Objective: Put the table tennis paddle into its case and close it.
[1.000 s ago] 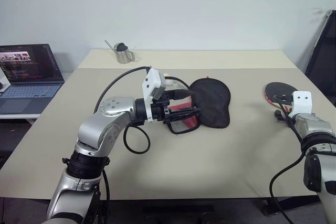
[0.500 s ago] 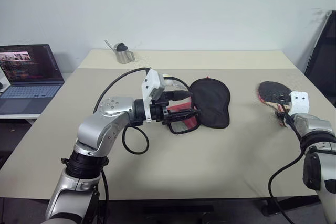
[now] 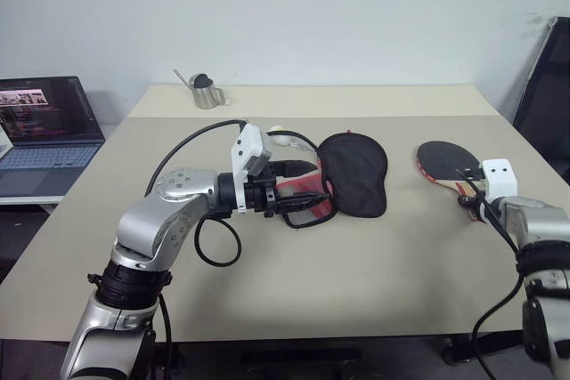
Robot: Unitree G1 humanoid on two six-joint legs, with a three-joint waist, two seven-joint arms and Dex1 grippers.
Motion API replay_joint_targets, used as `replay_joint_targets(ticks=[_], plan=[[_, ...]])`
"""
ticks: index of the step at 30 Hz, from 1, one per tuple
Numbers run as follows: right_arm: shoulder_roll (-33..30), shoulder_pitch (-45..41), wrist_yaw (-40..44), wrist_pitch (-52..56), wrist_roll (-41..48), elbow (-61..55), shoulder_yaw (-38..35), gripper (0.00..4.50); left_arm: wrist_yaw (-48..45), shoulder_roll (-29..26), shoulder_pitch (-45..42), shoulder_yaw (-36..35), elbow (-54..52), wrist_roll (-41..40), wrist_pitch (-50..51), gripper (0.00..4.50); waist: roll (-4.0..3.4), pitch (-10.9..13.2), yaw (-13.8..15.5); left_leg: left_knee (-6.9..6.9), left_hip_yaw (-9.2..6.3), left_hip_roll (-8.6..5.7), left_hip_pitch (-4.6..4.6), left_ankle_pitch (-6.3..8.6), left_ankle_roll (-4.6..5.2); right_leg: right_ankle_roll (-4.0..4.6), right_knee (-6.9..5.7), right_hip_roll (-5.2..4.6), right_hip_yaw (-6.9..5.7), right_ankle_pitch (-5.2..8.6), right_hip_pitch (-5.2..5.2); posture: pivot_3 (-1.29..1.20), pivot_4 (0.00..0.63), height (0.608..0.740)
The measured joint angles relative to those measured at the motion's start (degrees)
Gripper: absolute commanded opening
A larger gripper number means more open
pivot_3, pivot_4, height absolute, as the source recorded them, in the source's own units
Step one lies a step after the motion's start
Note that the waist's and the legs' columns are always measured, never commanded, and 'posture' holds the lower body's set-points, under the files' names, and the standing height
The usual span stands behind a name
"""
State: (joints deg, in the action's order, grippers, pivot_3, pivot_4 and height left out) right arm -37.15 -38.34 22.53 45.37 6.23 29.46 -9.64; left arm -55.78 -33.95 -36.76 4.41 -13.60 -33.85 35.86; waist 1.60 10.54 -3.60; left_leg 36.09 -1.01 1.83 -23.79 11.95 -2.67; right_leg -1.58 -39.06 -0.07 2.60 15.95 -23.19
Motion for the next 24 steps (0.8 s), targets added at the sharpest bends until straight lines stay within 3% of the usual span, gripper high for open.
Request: replay_joint_targets(ticks=[9,15,22,24], plan=[[2.9,11.2,-1.4,18.0,3.4,-26.4,-2.4,1.17,0.0,0.0,0.5,-0.1,-1.5,-1.2,1.2,3.25,0.0,0.0,0.2,0.02,-0.01,0.0,0.01,0.0,0.0,-0.25,-0.02,0.01,0.0,0.14,0.0,0.0,0.15,0.74],[4.6,12.3,-2.2,20.2,3.5,-29.7,-2.8,1.17,0.0,0.0,0.8,-0.1,-1.5,-1.2,1.2,3.25,0.04,0.0,0.2,0.03,-0.01,0.0,0.03,0.0,0.01,-0.26,-0.03,0.03,0.0,0.15,0.0,0.0,0.15,0.74],[4.6,9.2,-0.9,17.0,3.5,-24.1,-2.1,3.41,-1.9,-2.7,3.6,0.0,-2.3,-0.5,0.5,3.25,0.07,0.0,-0.5,0.04,0.06,0.01,0.13,-0.06,0.09,-0.25,-0.02,0.1,0.15,0.06,0.01,0.0,0.15,0.74],[4.6,8.0,0.3,15.1,3.5,-21.9,-0.9,3.41,-2.4,-3.4,4.5,-0.1,-2.6,-0.2,0.0,3.25,0.07,0.0,-0.8,0.03,0.06,0.01,0.14,-0.13,0.21,-0.25,-0.02,0.11,0.15,-0.01,0.01,0.0,0.15,0.74]])
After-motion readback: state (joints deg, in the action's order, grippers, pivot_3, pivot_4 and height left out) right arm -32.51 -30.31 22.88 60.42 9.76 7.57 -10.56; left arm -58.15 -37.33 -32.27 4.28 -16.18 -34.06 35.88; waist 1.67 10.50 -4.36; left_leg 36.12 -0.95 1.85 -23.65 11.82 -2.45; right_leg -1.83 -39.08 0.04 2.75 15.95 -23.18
